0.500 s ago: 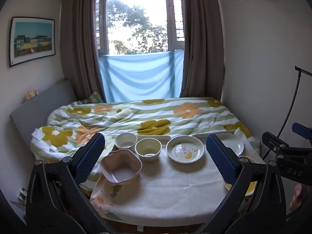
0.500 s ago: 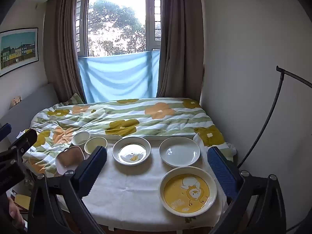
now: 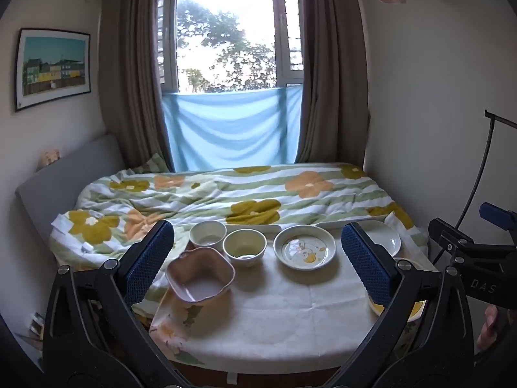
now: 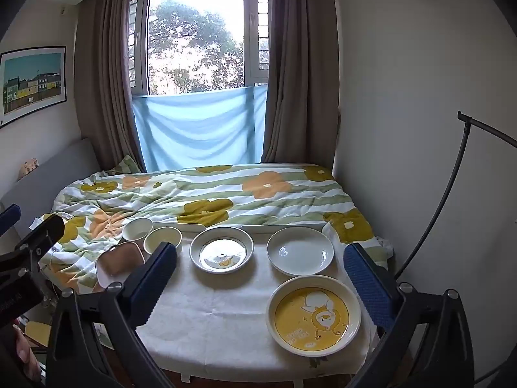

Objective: Organize plates and bowls

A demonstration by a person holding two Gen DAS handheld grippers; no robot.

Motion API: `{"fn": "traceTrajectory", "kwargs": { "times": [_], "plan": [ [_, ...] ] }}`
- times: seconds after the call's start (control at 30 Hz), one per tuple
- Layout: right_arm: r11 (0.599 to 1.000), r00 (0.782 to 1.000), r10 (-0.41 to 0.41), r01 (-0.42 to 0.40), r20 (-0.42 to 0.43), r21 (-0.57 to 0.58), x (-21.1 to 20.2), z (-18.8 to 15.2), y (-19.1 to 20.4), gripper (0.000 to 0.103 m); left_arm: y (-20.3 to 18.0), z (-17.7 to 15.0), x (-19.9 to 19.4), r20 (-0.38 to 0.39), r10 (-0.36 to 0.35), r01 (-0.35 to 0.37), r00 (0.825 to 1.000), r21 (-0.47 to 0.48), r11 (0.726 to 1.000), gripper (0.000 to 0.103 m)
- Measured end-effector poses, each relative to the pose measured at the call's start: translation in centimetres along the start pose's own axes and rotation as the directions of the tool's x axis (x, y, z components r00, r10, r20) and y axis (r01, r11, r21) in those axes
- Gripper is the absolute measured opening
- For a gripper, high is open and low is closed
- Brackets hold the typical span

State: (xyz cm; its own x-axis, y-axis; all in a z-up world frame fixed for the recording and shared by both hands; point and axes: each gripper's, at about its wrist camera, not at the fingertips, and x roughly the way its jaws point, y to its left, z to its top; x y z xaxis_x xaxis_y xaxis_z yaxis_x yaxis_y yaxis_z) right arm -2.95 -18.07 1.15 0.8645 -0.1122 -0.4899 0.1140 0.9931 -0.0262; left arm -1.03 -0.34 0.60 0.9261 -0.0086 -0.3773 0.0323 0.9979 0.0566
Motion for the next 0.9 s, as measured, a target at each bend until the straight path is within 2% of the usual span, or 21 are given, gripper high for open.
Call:
{"fn": "traceTrajectory", "kwargs": {
  "times": [0.9],
  "plan": [
    [1.0,1.0,0.01,-0.01,0.002,-0.002,-0.59,0.37,0.81,0.103,0.51,0.06,-0.8,0.007,-0.008,0.008,1.0,-0.009,1.0,0.103]
  ]
}}
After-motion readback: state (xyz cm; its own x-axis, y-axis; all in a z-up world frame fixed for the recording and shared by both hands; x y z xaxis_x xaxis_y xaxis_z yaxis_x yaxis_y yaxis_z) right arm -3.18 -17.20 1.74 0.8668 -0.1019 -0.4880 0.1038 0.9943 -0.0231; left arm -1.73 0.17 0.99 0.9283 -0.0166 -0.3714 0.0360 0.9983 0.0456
